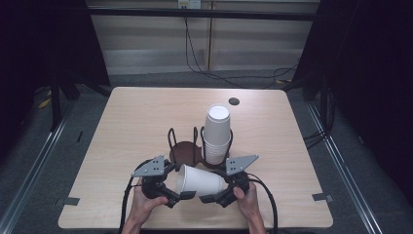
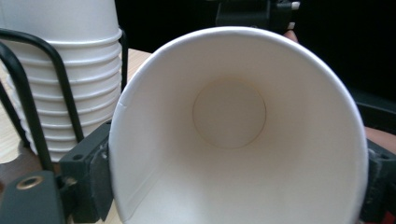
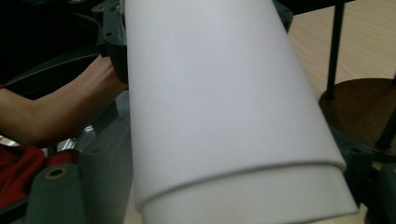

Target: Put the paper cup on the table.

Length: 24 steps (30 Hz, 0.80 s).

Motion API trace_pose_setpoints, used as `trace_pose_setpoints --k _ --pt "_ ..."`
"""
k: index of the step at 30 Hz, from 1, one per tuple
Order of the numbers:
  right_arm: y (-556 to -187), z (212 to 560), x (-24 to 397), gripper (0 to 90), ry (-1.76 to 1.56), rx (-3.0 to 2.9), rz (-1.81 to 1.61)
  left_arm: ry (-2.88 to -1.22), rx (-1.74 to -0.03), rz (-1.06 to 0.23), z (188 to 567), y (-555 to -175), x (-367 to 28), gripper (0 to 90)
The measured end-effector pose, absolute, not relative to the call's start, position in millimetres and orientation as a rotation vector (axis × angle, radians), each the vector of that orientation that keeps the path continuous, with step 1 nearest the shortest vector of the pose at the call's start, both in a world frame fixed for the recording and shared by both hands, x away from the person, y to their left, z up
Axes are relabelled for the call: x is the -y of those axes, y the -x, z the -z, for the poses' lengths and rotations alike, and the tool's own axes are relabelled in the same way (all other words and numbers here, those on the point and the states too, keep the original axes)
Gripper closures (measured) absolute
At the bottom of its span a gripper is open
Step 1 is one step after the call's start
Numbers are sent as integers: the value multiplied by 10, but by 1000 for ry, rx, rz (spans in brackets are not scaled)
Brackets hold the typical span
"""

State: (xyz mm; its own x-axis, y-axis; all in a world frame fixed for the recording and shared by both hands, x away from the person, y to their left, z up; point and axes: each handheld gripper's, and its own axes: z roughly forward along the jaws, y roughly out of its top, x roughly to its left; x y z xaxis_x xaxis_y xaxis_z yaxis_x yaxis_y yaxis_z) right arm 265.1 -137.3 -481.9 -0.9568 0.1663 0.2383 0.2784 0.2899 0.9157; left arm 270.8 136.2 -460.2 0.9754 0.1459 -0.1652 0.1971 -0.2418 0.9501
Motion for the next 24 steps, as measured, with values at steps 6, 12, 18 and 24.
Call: trace_pose_setpoints --k 6,12,18,24 --pt "-2638 4824 1416 141 489 2456 1807 -1848 -266 38 4574 -2728 -1389 111" --pt "-2597 4847 1496 137 575 2444 1908 -1884 -286 19 4546 -2747 -1420 111" --pt "-2556 4873 1612 135 713 2436 1986 -1927 -311 -30 4494 -2723 -1514 112" --pt "-2535 4905 1691 137 821 2436 2029 -1924 -342 -32 4492 -2756 -1618 111"
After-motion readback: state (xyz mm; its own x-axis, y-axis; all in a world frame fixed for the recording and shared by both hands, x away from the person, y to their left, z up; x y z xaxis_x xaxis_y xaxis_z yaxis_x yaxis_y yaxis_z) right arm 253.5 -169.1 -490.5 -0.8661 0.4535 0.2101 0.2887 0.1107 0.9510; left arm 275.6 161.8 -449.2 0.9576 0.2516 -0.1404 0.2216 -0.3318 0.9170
